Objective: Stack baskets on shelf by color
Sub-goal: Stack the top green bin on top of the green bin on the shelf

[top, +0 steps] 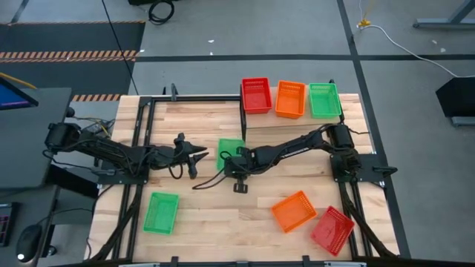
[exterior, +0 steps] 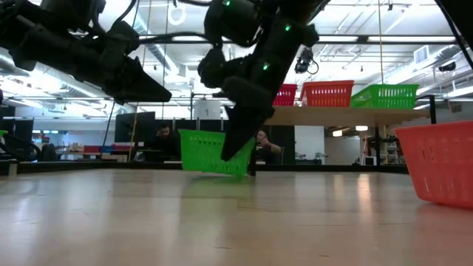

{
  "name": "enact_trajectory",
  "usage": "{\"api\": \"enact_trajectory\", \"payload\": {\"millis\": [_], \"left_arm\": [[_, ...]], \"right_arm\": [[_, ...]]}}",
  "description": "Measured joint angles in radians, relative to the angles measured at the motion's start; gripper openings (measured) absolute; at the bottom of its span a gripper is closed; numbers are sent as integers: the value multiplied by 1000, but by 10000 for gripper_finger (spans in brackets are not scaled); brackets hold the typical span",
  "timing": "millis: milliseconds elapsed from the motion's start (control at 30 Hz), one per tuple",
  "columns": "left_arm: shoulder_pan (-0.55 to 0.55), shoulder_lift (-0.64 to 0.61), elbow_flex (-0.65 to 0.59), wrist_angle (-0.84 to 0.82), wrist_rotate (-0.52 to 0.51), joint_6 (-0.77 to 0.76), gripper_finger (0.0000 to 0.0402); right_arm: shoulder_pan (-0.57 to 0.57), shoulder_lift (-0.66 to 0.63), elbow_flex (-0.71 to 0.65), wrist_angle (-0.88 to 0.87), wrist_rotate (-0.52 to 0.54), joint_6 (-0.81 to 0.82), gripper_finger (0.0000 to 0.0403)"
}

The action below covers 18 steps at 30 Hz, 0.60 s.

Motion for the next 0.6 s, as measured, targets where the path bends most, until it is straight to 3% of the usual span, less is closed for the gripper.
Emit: {"api": "enact_trajectory", "payload": {"millis": [167,367,600], "left_arm": [[0,0,0,0,0,0,95],[0,1,0,-2,0,0,89],[0,1,0,-2,0,-15,90]], "right_arm": [[21,-82,-1,-97,-60,3,10],[53,-234,-1,-219,-51,2,10],[61,-444,-1,-395,93,-32,9]]}}
